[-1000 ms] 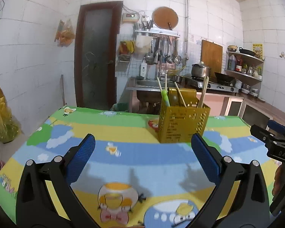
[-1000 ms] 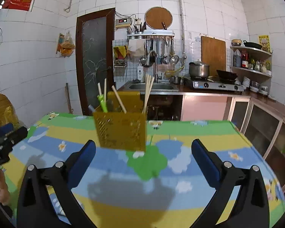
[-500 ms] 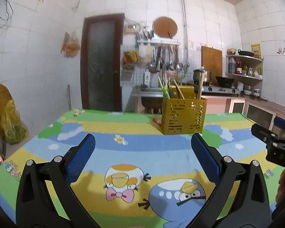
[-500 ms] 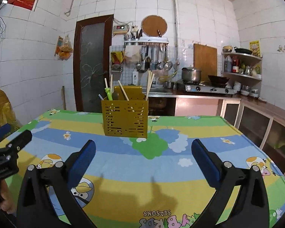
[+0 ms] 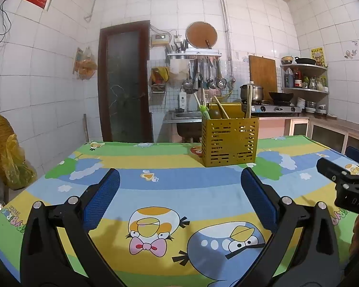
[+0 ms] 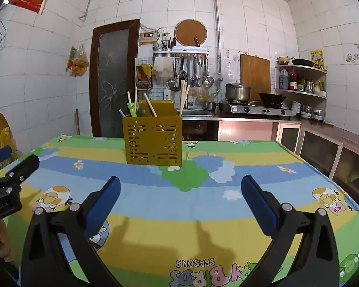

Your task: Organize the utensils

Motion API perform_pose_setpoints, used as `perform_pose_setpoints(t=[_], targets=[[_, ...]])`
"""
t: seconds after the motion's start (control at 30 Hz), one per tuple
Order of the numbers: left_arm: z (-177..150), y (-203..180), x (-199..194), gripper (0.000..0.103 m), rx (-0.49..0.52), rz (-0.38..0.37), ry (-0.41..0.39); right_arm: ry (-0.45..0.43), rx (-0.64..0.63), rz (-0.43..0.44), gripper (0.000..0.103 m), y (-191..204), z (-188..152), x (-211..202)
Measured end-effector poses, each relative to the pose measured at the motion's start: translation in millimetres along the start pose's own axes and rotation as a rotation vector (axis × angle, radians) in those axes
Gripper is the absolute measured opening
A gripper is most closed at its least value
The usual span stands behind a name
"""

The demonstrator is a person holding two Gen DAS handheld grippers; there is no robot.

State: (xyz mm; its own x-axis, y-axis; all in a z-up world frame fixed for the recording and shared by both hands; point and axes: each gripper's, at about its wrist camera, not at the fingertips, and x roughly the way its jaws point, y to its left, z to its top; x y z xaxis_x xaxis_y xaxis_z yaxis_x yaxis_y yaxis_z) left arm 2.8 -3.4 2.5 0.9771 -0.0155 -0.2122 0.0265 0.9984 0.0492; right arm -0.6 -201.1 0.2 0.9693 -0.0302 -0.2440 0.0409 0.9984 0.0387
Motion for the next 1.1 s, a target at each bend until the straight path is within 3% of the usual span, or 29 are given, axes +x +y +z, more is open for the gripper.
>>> perform_pose_setpoints(t=[1.1], targets=[[-1.5, 7.7, -0.5, 0.098, -0.017, -0.008, 0.002, -0.019, -0.002, -0.015, 0.098, -0.1, -2.1, -5.5]])
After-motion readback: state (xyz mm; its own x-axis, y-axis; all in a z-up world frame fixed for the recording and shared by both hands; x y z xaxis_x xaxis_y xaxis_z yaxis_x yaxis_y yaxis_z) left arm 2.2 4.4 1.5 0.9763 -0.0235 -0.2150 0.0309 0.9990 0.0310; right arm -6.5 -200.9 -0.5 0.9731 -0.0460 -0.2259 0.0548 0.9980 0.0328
